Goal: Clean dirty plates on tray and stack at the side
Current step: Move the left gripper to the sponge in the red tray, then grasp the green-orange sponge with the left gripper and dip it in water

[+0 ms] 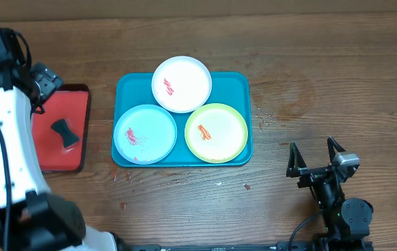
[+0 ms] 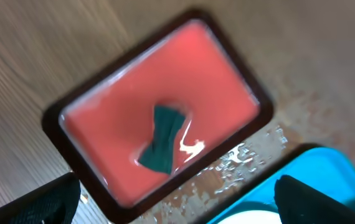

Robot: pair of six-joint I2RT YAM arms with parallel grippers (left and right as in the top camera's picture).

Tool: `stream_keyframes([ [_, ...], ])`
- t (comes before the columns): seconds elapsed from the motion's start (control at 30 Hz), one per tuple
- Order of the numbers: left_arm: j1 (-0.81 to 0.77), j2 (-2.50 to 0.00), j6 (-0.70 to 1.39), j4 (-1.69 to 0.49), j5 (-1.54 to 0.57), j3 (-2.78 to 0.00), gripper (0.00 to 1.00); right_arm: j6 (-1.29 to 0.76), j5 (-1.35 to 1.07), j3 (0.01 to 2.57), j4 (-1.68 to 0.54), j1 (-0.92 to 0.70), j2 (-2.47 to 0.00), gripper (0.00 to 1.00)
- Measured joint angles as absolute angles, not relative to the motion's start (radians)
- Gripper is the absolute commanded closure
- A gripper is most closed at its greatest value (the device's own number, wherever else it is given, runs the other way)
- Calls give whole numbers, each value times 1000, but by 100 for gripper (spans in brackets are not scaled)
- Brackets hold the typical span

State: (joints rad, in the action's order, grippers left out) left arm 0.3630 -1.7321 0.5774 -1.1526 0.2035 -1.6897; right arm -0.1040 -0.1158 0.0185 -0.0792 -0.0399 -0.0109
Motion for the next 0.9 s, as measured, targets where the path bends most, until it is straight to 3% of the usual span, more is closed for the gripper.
stream_keyframes([
  [0.57, 405, -2088, 531, -1163, 142, -1690, 3, -104, -116, 19, -79, -40, -11, 0],
  [0.7, 440, -2127, 513, -1163, 140, -1690, 17, -104, -116, 19, -79, -40, -11, 0],
  [0.9, 484, -2164, 434, -1142, 50, -1690, 19, -104, -116, 19, -79, -40, -11, 0],
])
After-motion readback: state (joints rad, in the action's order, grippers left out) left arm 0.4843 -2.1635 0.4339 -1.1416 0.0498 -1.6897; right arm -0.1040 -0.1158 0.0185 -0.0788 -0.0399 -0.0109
